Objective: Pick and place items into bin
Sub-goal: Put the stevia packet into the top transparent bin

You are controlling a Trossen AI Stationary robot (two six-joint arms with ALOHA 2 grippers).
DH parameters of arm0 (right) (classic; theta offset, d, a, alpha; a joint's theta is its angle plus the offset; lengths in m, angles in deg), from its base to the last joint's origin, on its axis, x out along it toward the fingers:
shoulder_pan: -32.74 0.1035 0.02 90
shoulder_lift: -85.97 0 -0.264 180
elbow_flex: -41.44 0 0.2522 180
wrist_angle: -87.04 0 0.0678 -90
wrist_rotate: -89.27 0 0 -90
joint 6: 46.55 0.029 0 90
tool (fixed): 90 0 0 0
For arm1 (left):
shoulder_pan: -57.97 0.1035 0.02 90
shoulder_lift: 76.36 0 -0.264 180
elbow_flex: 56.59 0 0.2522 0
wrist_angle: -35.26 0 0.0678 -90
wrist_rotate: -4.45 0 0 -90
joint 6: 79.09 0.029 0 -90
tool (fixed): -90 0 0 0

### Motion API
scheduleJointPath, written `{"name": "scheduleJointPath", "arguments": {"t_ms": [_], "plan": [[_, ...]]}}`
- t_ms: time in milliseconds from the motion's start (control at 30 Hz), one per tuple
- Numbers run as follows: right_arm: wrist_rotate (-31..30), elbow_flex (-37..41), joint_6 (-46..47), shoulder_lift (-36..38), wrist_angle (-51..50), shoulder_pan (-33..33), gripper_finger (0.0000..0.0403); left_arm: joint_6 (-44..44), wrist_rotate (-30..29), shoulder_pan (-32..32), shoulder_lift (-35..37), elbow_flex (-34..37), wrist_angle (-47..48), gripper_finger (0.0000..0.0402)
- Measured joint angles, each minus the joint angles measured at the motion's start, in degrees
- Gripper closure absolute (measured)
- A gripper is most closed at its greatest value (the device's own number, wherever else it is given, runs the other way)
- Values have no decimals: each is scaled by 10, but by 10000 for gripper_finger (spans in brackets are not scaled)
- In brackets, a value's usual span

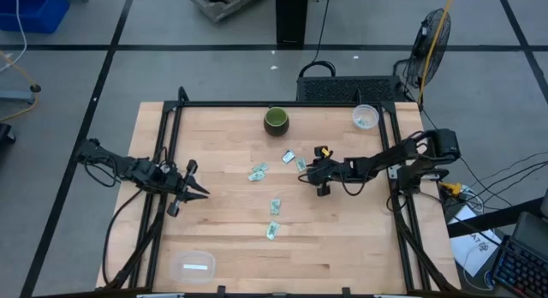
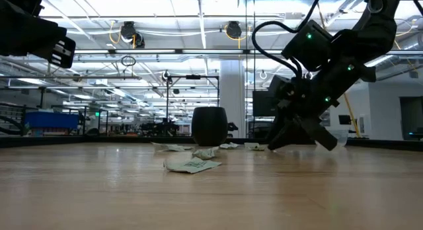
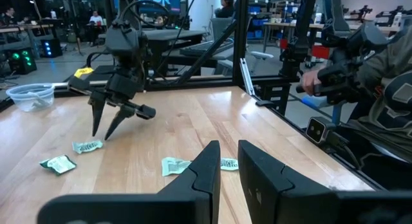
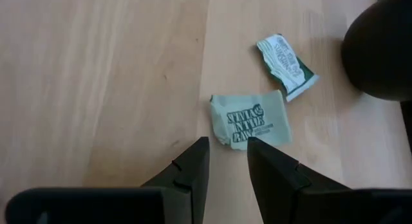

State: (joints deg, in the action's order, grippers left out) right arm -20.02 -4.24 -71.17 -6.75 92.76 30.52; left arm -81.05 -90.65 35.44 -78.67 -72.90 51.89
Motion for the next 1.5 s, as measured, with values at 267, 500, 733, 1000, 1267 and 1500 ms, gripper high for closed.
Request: {"name": "scheduleJointPath", "arguments": {"t_ms": [267,500,733,1000,1267,1500], "plan": [[17,0,20,0,0,-9,305,0,0,0,0,0,0,339],[37,0,29,0,10,-20,305,0,0,0,0,0,0,339],[46,0,43,0,9,-32,322,0,0,0,0,0,0,339],[91,0,43,0,12,-34,387,0,0,0,0,0,0,339],[77,0,47,0,13,-33,402,0,0,0,0,0,0,339],[56,0,44,0,29,-28,402,0,0,0,0,0,0,339]]}}
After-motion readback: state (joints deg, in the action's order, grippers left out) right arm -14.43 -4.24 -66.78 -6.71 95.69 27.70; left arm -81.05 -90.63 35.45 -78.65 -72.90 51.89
